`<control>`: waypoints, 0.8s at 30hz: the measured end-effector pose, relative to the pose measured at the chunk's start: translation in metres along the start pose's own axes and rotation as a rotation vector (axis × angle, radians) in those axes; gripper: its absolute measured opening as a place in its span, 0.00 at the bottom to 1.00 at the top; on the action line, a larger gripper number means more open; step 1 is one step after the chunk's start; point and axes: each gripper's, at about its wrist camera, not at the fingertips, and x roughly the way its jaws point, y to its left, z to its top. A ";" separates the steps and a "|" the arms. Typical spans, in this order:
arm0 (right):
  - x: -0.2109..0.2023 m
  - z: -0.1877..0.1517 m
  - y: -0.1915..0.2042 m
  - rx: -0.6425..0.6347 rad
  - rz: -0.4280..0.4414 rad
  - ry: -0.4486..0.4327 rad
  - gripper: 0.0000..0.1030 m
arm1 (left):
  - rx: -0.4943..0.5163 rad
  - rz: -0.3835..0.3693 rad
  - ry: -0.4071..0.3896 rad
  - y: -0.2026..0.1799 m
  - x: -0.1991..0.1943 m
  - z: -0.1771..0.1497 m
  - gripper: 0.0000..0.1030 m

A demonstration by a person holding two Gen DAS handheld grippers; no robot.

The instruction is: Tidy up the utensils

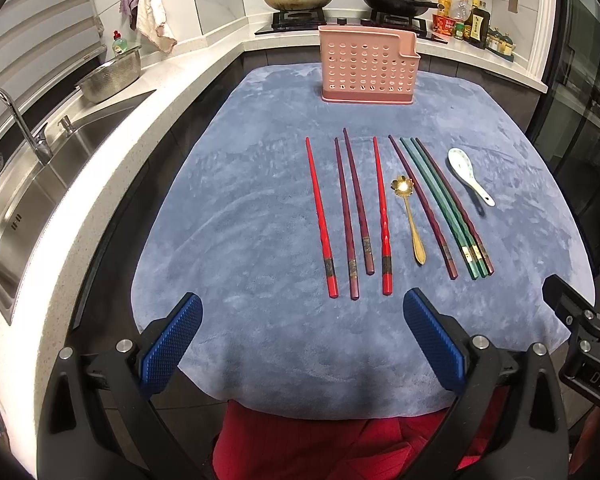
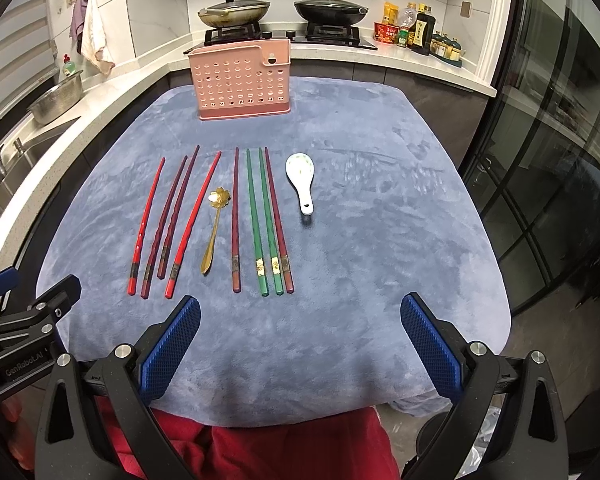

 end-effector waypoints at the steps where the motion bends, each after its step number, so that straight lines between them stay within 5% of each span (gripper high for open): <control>1: 0.000 0.000 0.000 0.000 0.000 0.000 0.93 | -0.001 -0.001 0.000 0.000 -0.001 0.000 0.93; 24: -0.001 -0.003 0.001 -0.015 -0.011 -0.006 0.93 | -0.007 -0.013 -0.001 0.001 -0.001 0.004 0.93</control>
